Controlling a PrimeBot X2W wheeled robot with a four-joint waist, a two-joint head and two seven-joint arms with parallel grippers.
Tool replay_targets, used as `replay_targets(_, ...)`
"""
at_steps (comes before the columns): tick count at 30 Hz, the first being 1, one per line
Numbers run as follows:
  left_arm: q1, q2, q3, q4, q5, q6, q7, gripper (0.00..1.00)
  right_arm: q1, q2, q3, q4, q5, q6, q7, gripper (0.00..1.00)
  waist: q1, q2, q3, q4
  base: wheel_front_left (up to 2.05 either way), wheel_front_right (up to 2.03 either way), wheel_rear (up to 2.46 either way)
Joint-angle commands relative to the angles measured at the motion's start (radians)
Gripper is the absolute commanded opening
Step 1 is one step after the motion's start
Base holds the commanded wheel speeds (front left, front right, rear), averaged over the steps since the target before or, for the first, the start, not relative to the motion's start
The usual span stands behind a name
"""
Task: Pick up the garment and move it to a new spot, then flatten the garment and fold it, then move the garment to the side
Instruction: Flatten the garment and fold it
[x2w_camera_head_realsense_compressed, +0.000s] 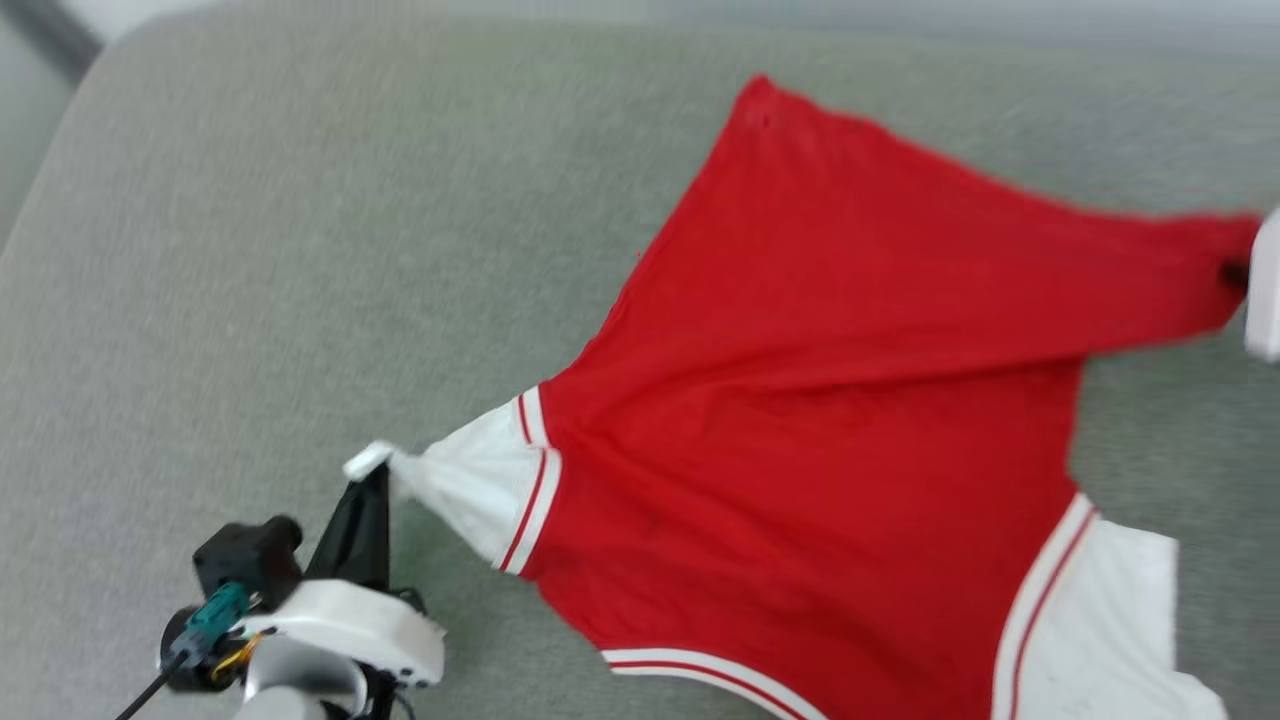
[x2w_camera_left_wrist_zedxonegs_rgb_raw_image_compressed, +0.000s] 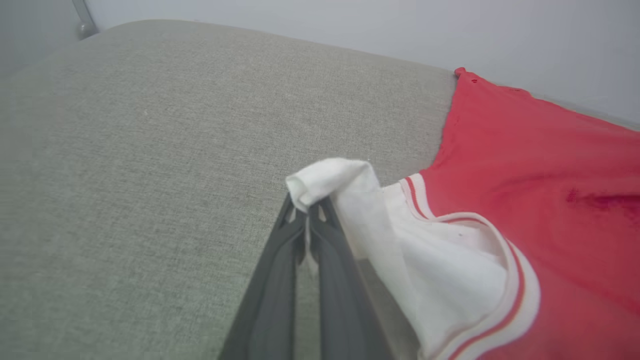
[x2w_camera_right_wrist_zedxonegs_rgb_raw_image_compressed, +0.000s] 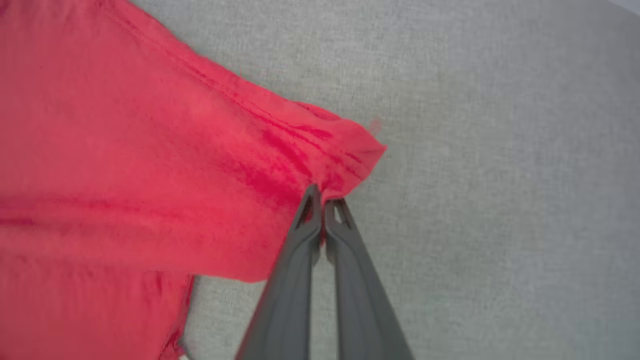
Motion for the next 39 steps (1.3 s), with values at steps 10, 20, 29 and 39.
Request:
replay_targets(10, 0.168, 0.064, 0.083, -0.047, -0.054, 0.086, 0.045, 0.00, 0.497, 0.011, -0.023, -0.239, 0.073, -0.001, 0.141, 0.00, 0.0000, 0.0000, -0.196, -0.210, 0.00, 0.00, 0.00)
replay_targets(20, 0.224, 0.081, 0.103, -0.092, -0.067, 0.127, 0.070, 0.00, 0.838, 0.147, -0.138, -0.431, 0.074, -0.001, 0.266, 1.00, 0.0000, 0.0000, -0.212, -0.272, 0.00, 0.00, 0.00)
replay_targets(29, 0.207, 0.087, 0.080, -0.122, -0.056, 0.134, 0.100, 0.00, 0.811, 0.223, -0.247, -0.549, 0.025, -0.001, -0.008, 1.00, 0.0000, 0.0000, -0.214, -0.271, 0.00, 0.00, 0.00)
replay_targets(39, 0.096, 0.077, 0.035, -0.143, -0.018, 0.115, 0.110, 0.00, 0.595, 0.244, -0.258, -0.488, -0.001, -0.001, -0.386, 1.00, 0.0000, 0.0000, -0.125, -0.223, 0.00, 0.00, 0.00)
